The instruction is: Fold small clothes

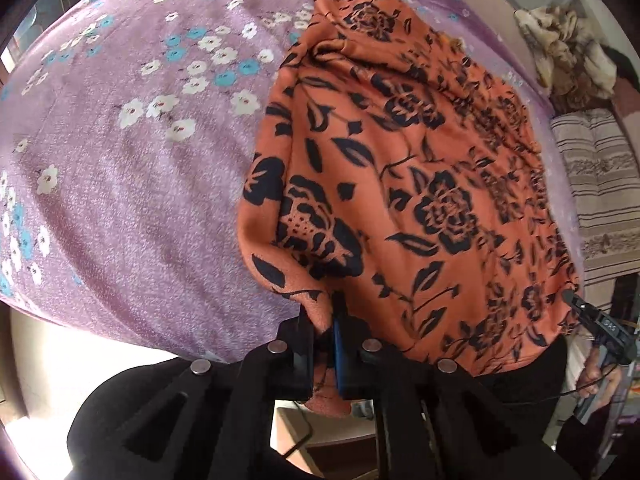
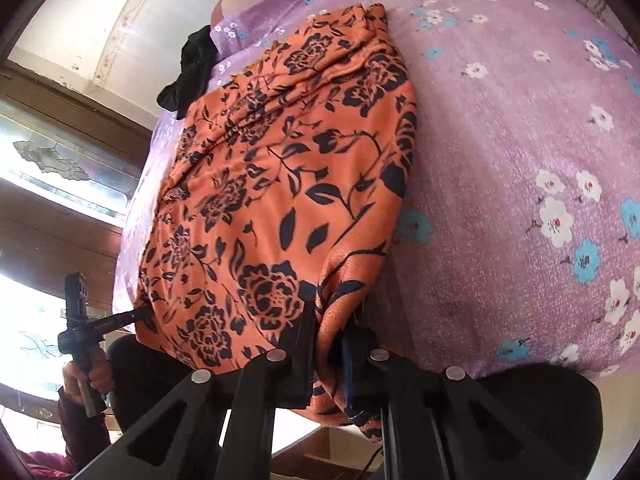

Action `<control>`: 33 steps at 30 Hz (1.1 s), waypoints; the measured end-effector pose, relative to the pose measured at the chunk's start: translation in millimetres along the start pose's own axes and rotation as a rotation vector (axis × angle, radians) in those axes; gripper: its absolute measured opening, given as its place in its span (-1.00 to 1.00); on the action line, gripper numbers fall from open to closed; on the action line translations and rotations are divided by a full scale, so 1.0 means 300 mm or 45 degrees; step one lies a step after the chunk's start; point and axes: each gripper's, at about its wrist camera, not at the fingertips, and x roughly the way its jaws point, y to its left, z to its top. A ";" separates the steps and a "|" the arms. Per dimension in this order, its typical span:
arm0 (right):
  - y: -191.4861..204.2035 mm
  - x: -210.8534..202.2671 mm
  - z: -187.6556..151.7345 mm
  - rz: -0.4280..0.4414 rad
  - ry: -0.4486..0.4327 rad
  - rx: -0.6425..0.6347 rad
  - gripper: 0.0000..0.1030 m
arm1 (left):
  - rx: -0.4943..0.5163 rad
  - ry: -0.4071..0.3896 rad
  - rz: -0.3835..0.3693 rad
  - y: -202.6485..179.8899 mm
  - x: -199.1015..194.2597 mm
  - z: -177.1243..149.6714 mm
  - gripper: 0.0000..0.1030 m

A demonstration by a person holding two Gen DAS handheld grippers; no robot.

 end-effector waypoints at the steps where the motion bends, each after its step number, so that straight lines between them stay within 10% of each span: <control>1: 0.013 -0.018 0.020 0.029 -0.014 -0.008 -0.80 | 0.001 -0.017 -0.043 -0.008 -0.023 0.028 -0.85; 11: 0.103 -0.127 0.498 0.064 -0.263 -0.012 -0.81 | 0.061 -0.238 -0.158 -0.056 -0.202 0.541 -0.85; 19: -0.057 0.123 1.044 0.034 -0.426 0.319 -0.72 | -0.244 -0.316 -0.136 0.073 0.100 1.036 -0.77; 24: -0.259 0.278 1.074 0.093 -0.544 0.665 0.35 | -0.454 -0.392 -0.275 0.180 0.234 1.002 -0.74; 27: -0.324 0.238 1.009 0.150 -0.675 0.730 0.35 | -0.546 -0.591 -0.390 0.229 0.146 0.928 -0.44; 30: -0.301 0.143 0.964 0.106 -0.749 0.619 0.35 | -0.664 -0.871 -0.321 0.267 -0.013 0.821 0.28; 33: -0.185 0.055 0.923 0.027 -0.769 0.412 0.35 | -0.626 -0.967 -0.224 0.216 -0.133 0.711 0.47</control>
